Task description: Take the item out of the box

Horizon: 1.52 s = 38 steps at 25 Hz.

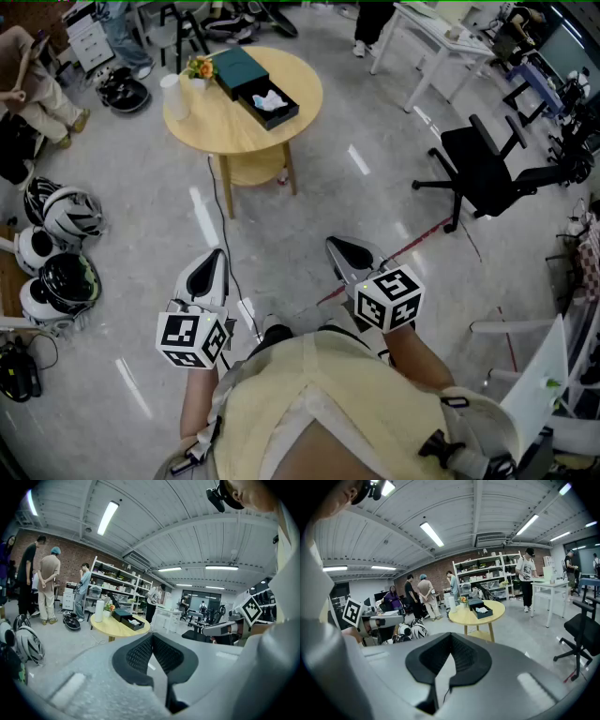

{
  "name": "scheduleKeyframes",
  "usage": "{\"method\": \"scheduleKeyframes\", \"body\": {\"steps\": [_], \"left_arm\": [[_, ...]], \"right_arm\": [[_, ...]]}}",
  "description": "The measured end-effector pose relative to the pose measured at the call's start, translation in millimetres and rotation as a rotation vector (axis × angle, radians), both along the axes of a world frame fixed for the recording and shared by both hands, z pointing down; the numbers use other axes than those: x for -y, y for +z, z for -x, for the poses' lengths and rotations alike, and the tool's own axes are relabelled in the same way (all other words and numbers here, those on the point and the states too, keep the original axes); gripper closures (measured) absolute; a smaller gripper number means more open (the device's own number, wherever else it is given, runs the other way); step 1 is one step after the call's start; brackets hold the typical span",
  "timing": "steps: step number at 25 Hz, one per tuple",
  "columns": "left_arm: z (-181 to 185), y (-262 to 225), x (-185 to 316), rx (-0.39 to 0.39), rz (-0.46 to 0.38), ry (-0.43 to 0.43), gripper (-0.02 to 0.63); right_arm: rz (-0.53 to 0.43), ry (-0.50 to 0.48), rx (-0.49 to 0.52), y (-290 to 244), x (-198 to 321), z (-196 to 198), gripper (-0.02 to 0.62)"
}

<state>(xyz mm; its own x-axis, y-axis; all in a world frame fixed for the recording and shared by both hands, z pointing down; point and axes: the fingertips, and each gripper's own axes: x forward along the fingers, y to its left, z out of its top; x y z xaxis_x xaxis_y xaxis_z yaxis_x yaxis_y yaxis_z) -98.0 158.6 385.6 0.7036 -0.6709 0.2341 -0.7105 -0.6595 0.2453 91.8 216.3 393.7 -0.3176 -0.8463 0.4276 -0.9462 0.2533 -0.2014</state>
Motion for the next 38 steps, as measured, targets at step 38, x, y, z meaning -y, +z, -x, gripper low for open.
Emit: {"method": "scheduleKeyframes", "body": {"steps": [38], "left_arm": [[53.5, 14.9, 29.3, 0.066, 0.021, -0.059, 0.603]], "right_arm": [[0.010, -0.169, 0.032, 13.5, 63.7, 74.1, 0.512]]}}
